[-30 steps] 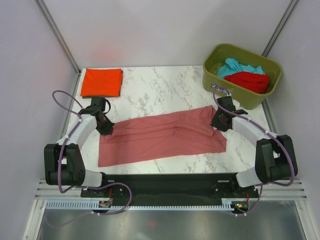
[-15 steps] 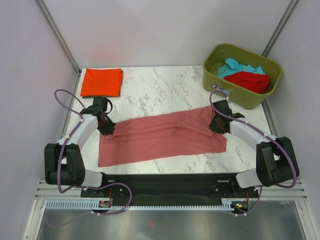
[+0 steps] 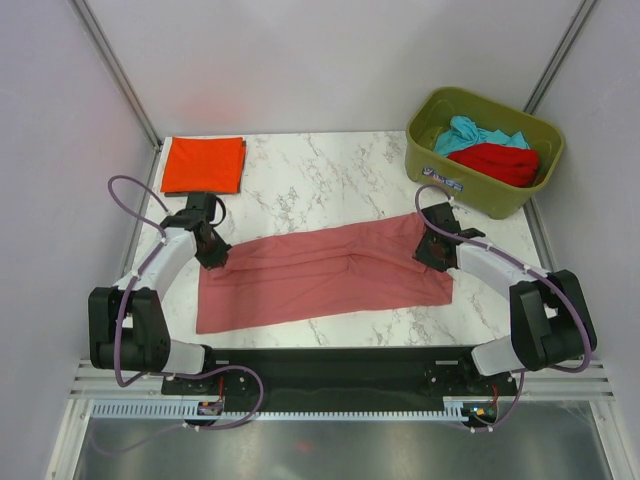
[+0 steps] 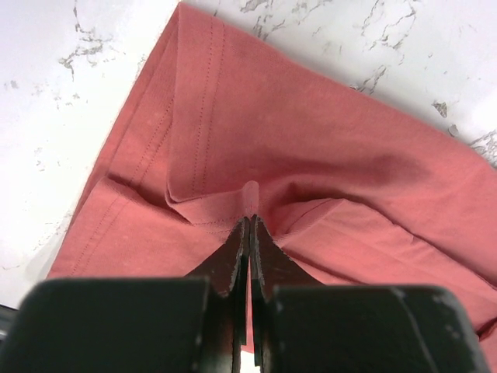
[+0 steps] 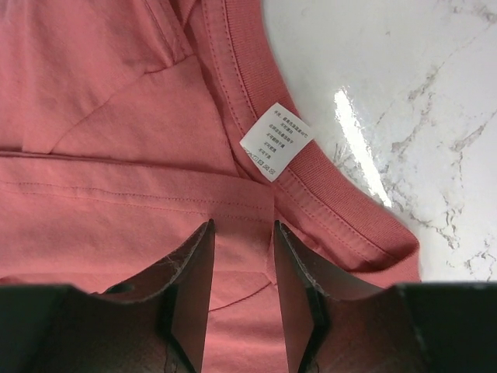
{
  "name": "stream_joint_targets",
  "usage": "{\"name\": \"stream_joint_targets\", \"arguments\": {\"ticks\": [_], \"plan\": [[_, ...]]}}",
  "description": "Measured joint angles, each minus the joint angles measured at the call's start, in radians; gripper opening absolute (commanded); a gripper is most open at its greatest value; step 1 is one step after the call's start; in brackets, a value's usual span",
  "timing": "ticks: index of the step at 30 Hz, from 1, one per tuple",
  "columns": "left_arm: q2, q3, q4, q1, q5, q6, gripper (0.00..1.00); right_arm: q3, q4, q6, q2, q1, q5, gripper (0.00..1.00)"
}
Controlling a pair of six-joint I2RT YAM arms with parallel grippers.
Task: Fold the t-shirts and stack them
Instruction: Fold the tshirt
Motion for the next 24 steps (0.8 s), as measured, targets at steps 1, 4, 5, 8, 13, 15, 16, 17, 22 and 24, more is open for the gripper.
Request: {"name": "stream_joint_targets", "arguments": {"ticks": [1,4,5,8,13,15,16,17,22,24], "plan": [[0.000,0.001,0.000,0.000,-0.004,0.000,0.02,-0.002,0.004,0.002,0.006,0.002,0.002,0.45],[0.000,0.005,0.000,-0.001,-0.013,0.000,0.02,-0.006,0.009,0.007,0.021,0.006,0.005,0.44],[0.000,0.006,0.000,-0.001,-0.014,0.000,0.02,-0.006,0.011,0.008,0.026,0.006,0.006,0.41],[0.000,0.010,0.000,-0.001,-0.016,0.000,0.02,-0.006,0.020,0.011,0.036,0.006,0.011,0.08],[0.000,0.027,-0.004,-0.003,-0.053,0.014,0.02,0.004,0.030,0.003,0.040,0.006,0.032,0.00],[0.000,0.055,-0.011,-0.004,-0.098,0.034,0.02,0.030,0.029,-0.016,0.040,0.006,0.048,0.00],[0.004,0.077,-0.013,-0.004,-0.124,0.045,0.02,0.050,0.031,-0.028,0.040,0.007,0.057,0.00],[0.007,0.099,-0.016,-0.004,-0.144,0.056,0.02,0.071,0.034,-0.042,0.040,0.008,0.064,0.00],[0.086,0.252,-0.006,-0.004,-0.248,0.124,0.02,0.194,0.078,-0.124,0.048,0.011,0.094,0.00],[0.133,0.297,-0.003,-0.005,-0.282,0.148,0.02,0.239,0.114,-0.153,0.063,0.011,0.099,0.00]]}}
